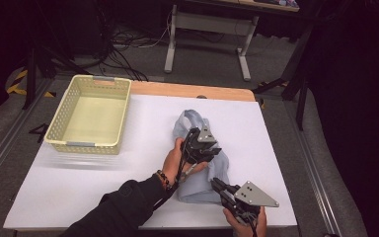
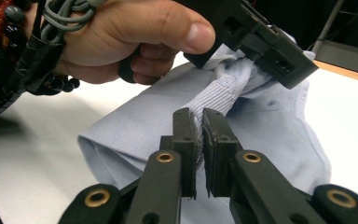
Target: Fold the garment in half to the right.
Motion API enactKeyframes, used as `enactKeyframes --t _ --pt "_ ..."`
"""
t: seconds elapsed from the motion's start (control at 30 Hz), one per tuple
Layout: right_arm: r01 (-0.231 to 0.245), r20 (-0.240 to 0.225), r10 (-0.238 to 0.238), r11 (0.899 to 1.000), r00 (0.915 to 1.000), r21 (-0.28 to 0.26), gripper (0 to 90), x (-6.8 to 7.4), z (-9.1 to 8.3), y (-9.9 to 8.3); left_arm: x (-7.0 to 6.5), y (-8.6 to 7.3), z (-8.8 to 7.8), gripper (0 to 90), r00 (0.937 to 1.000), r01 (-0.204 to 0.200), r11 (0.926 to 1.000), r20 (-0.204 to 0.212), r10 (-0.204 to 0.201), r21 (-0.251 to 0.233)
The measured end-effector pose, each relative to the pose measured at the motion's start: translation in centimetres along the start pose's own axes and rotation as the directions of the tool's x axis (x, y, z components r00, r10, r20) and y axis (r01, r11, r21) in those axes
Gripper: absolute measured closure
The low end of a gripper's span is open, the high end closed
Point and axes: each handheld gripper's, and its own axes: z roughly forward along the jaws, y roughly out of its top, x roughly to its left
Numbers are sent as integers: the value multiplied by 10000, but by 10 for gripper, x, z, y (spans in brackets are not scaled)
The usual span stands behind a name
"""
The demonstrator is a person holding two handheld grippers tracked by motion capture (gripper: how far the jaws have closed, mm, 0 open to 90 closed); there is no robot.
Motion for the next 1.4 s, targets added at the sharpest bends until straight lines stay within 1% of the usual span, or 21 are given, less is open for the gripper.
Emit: enactKeyframes --t 0.1,0.17,0.2,0.27,0.33,0.4,0.43,0.5,0.53,0.6,0.7,0.8,0.83,0.9,0.97,1.03,1.07,1.13,1.2,1.3,1.4 --pt "-35 83 35 10000 10000 -45 844 -2 -4 -1 -1 4 1 661 10000 -78 9999 6 78 67" --pt "-96 181 96 10000 9998 -25 847 -5 -8 -4 -2 7 -2 593 9997 -199 9998 -132 199 -28" --pt "-96 181 96 10000 9998 -25 847 -5 -8 -4 -3 8 -4 593 9997 -205 9997 -142 203 -117" --pt "-122 264 120 9999 9996 77 848 -7 -10 -8 0 9 -11 462 9999 -83 9996 -115 80 -266" --pt "83 508 -100 9994 9987 329 849 -6 -12 -13 2 9 -24 270 9999 166 9983 -9 -167 -558" --pt "151 628 -182 9987 9979 496 849 -4 -15 -17 1 7 -37 233 9995 283 9955 140 -272 -908" --pt "162 639 -200 9982 9978 585 849 -4 -17 -20 -1 4 -45 203 9997 173 9938 206 -152 -1098" --pt "185 713 -236 9972 9972 725 849 -2 -20 -24 -9 -5 -62 181 9993 -338 9918 125 356 -1235" --pt "192 755 -251 9968 9968 776 849 -2 -21 -26 -14 -13 -71 169 9980 -639 9912 -53 637 -1163" --pt "95 793 -165 9961 9967 875 849 -2 -24 -29 -21 -30 -81 142 9962 -860 9907 67 872 -1056" --pt "-50 843 -36 9948 9964 1015 848 -3 -26 -34 -32 -61 -86 124 9914 -1289 9909 163 1296 -394" --pt "-172 845 70 9926 9964 1205 844 -4 -25 -37 -42 -89 -76 121 9871 -1585 9853 333 1566 642" --pt "-253 806 150 9914 9966 1287 843 -4 -24 -37 -45 -97 -71 122 9854 -1690 9811 389 1660 941" --pt "-356 775 247 9891 9967 1429 844 -6 -22 -39 -48 -109 -62 150 9809 -1943 9700 206 1934 1462" --pt "-383 779 261 9864 9966 1596 861 -7 -20 -41 -46 -117 -55 203 9850 -1725 9703 378 1685 1696" --pt "-409 768 284 9852 9966 1663 860 -9 -19 -41 -44 -120 -49 266 9852 -1710 9629 461 1650 2088" --pt "-394 740 270 9844 9969 1717 858 -10 -18 -41 -41 -121 -50 278 9874 -1525 9672 722 1405 2033" --pt "-410 701 286 9825 9971 1818 844 -10 -17 -42 -39 -121 -50 378 9852 -1490 9684 1134 1282 1999" --pt "-408 693 289 9832 9972 1777 776 -10 -17 -41 -39 -121 -49 486 9818 -1517 9681 1441 1241 1996" --pt "-653 1103 483 9857 9927 1556 568 -13 -20 -38 -38 -121 -49 551 9812 -1464 9696 1532 1171 1959" --pt "-805 1360 646 9901 9886 1147 475 -16 -23 -32 -38 -121 -50 710 9791 -1493 9699 1658 1179 1923"
